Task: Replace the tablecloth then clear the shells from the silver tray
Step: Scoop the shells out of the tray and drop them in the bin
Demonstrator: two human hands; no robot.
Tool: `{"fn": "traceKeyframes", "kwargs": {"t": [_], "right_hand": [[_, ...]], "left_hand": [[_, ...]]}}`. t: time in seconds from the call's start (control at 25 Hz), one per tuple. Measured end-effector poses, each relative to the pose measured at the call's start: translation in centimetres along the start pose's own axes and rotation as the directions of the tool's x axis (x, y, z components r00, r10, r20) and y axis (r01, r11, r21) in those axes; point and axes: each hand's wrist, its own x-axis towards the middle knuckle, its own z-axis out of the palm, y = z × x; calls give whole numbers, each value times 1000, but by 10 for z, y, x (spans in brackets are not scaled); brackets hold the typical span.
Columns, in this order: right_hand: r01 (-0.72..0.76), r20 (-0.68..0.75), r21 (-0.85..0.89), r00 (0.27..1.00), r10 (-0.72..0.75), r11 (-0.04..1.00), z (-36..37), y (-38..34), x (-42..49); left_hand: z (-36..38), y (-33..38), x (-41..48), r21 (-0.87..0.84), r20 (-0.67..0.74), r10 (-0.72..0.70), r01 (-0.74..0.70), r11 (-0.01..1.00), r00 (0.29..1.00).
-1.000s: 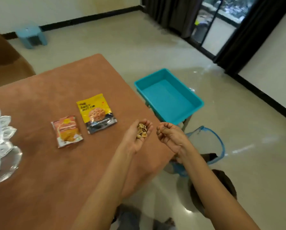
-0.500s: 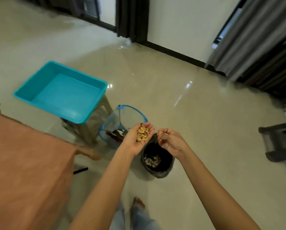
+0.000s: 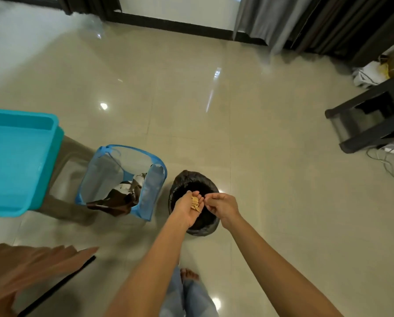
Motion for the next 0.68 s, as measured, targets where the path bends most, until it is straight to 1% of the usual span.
{"fn": "traceKeyframes", "kwargs": {"t": [0.08, 0.12, 0.28, 0.4, 0.48, 0.56, 0.68], "right_hand": [[-28, -48, 13, 998, 29, 1000, 1, 20, 27], [-47, -75, 28, 996, 49, 998, 2, 29, 38], [-87, -189, 89, 977, 103, 992, 5, 55, 70], [-62, -242, 109, 966, 87, 992, 6, 65, 82], [-23, -252, 93, 967, 45, 995, 6, 65, 86], [2, -242, 56, 970, 12, 998, 5, 65, 87], [21, -177, -36, 984, -27, 999, 5, 61, 86]], "left_hand": [[-5, -5, 31, 93, -3, -38, 38, 995, 999], [-8, -7, 44, 114, 3, -55, 55, 992, 998], [-17, -14, 83, 145, 3, -90, 88, 986, 996], [-20, -15, 97, 160, -11, -127, 127, 979, 992], [-20, -15, 101, 167, -37, -133, 138, 976, 990], [-18, -13, 101, 167, -55, -111, 118, 979, 992], [-17, -11, 97, 183, -73, -99, 111, 977, 992]]}}
